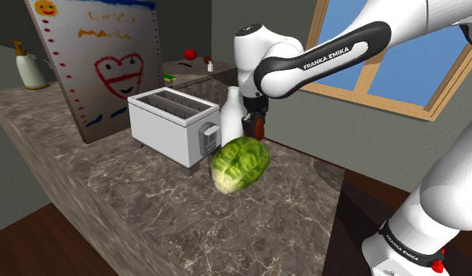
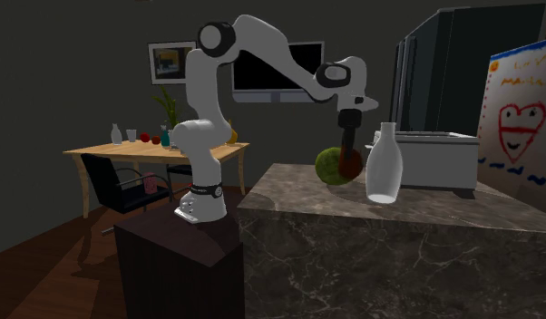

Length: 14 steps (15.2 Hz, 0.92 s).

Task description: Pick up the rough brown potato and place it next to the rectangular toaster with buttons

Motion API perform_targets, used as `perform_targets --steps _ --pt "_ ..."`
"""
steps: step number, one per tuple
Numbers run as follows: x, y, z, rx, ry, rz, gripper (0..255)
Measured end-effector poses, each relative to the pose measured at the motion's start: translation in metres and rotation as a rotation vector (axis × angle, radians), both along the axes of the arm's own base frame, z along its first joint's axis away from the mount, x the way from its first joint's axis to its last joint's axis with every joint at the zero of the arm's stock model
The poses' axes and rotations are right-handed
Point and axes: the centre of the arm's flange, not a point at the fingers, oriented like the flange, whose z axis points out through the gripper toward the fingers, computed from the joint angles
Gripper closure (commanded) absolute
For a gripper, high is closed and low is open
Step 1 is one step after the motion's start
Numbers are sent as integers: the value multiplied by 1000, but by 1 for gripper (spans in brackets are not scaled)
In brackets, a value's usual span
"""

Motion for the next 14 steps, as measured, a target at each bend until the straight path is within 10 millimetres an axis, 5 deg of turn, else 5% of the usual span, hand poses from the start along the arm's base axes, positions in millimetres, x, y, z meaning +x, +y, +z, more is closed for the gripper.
perform_targets --steps 14 --pt "16 -5 -35 0 -84 -4 255"
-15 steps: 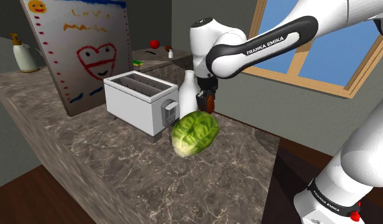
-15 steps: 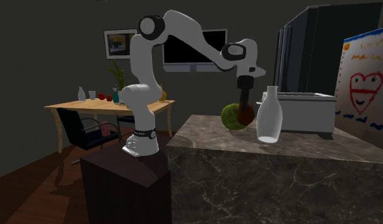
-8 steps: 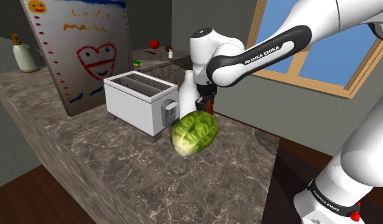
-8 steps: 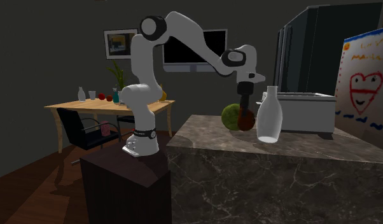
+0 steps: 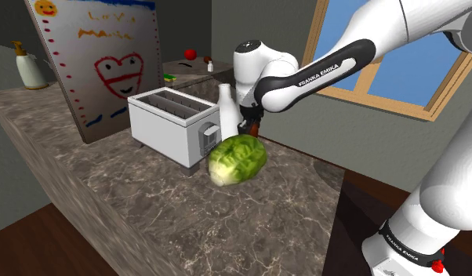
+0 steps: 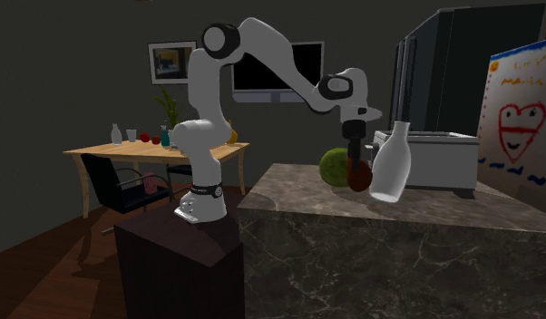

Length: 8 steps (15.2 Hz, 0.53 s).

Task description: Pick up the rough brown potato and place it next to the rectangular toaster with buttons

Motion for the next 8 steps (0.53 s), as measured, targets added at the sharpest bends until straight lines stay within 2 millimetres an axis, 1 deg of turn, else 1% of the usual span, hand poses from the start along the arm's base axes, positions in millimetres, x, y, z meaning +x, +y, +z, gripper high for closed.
perform_targets --steps 1,3,6,7,8 --pt "1 1 -1 -1 -4 4 255" --pt "3 -5 -3 -13 -13 12 255" --pt "-2 -2 -3 -4 -21 10 255" --pt "-3 -2 -3 -15 -23 12 0" --pt "-5 -4 -3 -31 -33 18 0"
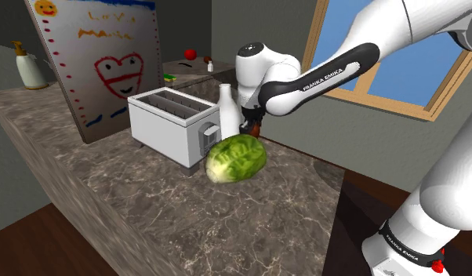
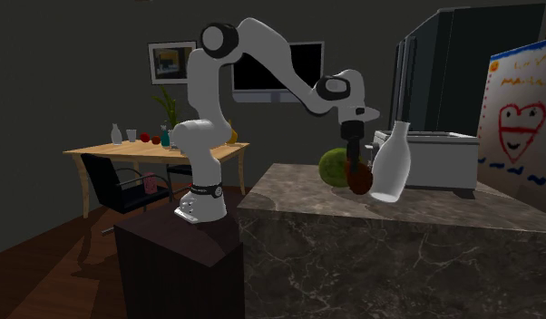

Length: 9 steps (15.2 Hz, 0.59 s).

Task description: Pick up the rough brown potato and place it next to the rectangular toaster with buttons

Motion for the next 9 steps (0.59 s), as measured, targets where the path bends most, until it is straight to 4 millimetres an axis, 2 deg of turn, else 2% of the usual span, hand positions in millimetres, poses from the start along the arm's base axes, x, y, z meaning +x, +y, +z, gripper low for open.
perform_targets --steps 4,7,9 --pt "0 -12 -4 -41 5 31 0" --pt "4 7 1 -69 22 43 0" --pt "-3 10 9 -85 43 53 0"
